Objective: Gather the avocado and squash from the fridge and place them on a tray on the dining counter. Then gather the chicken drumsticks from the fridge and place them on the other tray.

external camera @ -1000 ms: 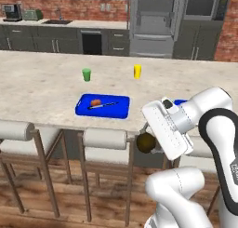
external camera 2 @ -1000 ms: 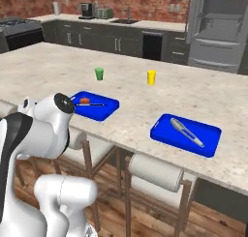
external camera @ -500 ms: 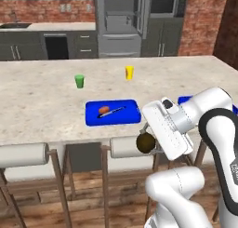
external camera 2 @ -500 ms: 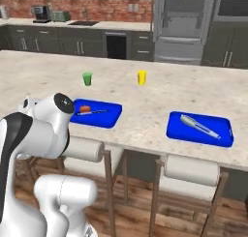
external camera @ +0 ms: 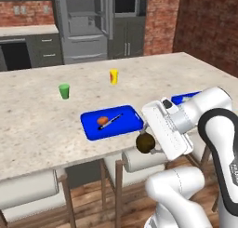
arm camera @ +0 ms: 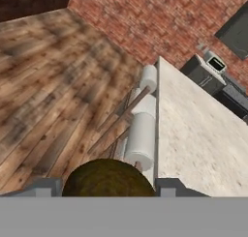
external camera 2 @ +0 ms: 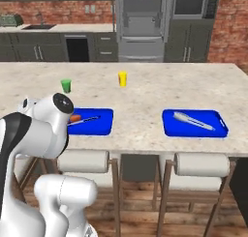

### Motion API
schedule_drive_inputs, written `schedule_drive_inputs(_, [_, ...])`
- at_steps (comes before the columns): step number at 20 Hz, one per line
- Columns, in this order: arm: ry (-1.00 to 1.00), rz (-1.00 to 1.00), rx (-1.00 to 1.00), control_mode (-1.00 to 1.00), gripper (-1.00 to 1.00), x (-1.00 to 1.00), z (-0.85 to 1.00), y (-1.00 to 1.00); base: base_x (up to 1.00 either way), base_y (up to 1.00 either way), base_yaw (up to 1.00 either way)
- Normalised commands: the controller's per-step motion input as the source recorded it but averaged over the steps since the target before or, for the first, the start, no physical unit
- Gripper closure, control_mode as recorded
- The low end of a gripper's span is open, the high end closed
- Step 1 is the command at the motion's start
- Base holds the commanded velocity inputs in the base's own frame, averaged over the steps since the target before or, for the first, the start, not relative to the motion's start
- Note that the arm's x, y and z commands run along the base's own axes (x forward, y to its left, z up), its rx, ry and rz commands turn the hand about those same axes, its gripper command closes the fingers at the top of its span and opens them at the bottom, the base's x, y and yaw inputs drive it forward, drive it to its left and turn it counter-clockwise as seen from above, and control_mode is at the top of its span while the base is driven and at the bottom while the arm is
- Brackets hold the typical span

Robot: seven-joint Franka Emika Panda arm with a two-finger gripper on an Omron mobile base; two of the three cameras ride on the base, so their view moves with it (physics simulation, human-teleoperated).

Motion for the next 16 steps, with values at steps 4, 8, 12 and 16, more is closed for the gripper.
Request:
schedule_drive_inputs(4, [0.0, 0.0, 0.0, 1.0, 1.0, 0.0, 0.0, 0.0, 0.55, 0.3, -0.31])
schedule_drive_inputs(8, [0.0, 0.0, 0.0, 1.0, 1.0, 0.0, 0.0, 0.0, 0.54, 0.12, -0.18])
schedule_drive_inputs(12, [0.12, -0.07, -0.01, -1.0, 1.0, 0.68, 0.0, 0.18, 0.17, 0.01, -0.02])
schedule_drive_inputs(16, [0.11, -0.16, -0.05, -1.0, 1.0, 0.98, -0.01, 0.5, 0.0, 0.0, 0.0])
